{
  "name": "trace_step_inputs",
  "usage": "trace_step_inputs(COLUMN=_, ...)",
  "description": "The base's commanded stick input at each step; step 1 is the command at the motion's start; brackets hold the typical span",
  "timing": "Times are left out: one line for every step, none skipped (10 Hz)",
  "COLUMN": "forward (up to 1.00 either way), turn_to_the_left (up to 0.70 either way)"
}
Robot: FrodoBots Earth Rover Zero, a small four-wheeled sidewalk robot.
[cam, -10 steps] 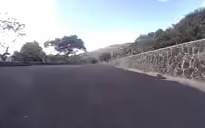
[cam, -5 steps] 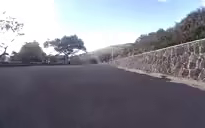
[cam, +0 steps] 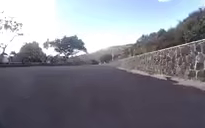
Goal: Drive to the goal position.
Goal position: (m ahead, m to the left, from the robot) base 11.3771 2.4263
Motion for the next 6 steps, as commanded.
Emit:
trace_step_inputs(forward=0.7, turn_to_the_left=0.0)
trace_step_inputs(forward=0.7, turn_to_the_left=0.0)
trace_step_inputs(forward=0.7, turn_to_the_left=0.0)
trace_step_inputs(forward=0.7, turn_to_the_left=0.0)
trace_step_inputs(forward=0.7, turn_to_the_left=0.0)
trace_step_inputs(forward=0.7, turn_to_the_left=0.0)
